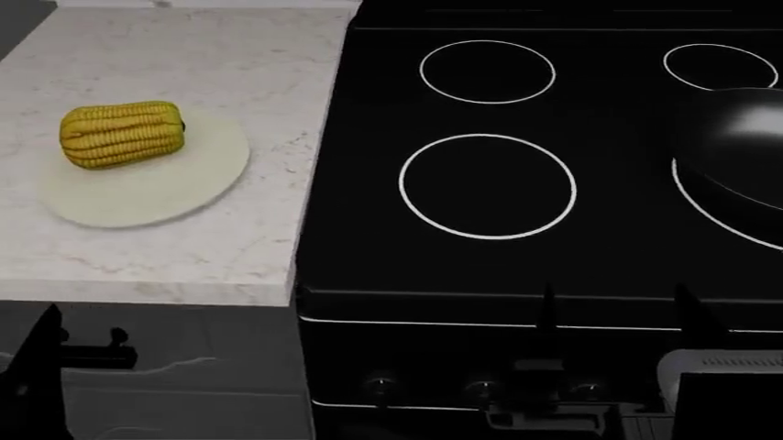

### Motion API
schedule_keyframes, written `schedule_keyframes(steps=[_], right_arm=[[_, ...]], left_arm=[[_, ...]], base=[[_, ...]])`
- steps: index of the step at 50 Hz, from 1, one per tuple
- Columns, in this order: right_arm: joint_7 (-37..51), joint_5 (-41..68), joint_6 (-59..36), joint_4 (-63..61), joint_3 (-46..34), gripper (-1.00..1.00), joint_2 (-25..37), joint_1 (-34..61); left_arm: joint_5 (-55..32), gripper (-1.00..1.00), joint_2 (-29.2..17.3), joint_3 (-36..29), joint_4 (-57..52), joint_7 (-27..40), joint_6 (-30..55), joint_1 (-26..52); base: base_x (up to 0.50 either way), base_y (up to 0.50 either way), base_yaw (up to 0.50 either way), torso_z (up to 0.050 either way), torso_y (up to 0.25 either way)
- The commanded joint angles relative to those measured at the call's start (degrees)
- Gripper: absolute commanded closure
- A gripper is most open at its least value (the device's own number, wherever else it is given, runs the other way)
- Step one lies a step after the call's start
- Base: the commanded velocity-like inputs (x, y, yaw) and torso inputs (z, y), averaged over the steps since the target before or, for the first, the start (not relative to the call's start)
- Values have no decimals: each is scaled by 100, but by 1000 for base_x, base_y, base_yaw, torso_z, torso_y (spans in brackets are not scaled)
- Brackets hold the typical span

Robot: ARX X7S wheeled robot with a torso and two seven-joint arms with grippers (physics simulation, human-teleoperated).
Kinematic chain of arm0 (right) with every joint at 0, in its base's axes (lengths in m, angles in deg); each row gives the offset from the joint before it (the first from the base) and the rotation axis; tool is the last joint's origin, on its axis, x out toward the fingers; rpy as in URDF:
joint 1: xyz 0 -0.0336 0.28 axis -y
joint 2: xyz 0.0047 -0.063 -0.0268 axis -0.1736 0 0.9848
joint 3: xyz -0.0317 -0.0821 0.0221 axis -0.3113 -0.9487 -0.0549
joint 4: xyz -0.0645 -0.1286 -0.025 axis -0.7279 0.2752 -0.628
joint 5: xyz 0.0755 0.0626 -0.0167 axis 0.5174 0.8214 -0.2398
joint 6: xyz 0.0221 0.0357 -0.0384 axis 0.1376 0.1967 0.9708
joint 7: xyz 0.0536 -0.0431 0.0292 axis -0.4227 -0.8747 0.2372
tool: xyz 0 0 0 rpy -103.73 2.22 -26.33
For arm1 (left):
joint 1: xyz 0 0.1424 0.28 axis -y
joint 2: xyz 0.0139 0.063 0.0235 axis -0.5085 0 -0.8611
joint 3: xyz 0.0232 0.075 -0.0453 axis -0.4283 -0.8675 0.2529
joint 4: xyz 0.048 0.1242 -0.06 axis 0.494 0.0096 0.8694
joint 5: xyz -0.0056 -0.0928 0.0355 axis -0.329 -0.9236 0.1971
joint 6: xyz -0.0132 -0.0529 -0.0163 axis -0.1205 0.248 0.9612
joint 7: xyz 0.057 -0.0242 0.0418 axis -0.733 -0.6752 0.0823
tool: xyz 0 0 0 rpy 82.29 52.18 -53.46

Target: Pick the corn from the plate and place it in the pan.

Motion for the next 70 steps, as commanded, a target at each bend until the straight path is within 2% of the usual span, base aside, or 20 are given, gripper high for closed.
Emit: schedule_keyframes(steps=[1, 15, 20, 49, 55, 59, 61, 70], right_arm=[[50, 61, -55, -21, 9, -100, 12, 30], [113, 557, -618, -265, 83, -100, 205, 720], [129, 570, -720, -344, 1, -100, 285, 942], [167, 597, -597, -379, 36, -100, 312, 720], [147, 428, -381, -260, -86, -100, 222, 631], [104, 359, -210, -145, -170, -100, 112, 530], [74, 279, -86, -74, -249, -100, 48, 447], [105, 160, 140, 25, -412, -100, -156, 313]], left_arm=[[-5, -100, -24, 2, 21, 22, -32, 12], [-172, -100, -141, 138, 45, 204, 133, 384], [-349, -100, -253, 248, -4, 374, 338, 717], [-528, -100, -324, 229, -52, 485, 406, 871], [-692, -100, -514, 194, 121, 539, 666, 1323], [-1268, -100, -665, 369, 499, 613, 1082, 2083], [-1493, -100, -903, 305, 861, 473, 1329, 2635], [-679, -100, -2150, -968, 2031, -1435, 1029, 3834]], base=[[0, 500, 0, 0, 0], [16, 24, 0, 0, 0], [488, 0, 0, 0, 0], [500, 0, 0, 0, 1], [28, 0, 0, 0, 0], [0, 0, 0, 0, 0], [0, 0, 0, 0, 0], [0, 0, 0, 0, 0]])
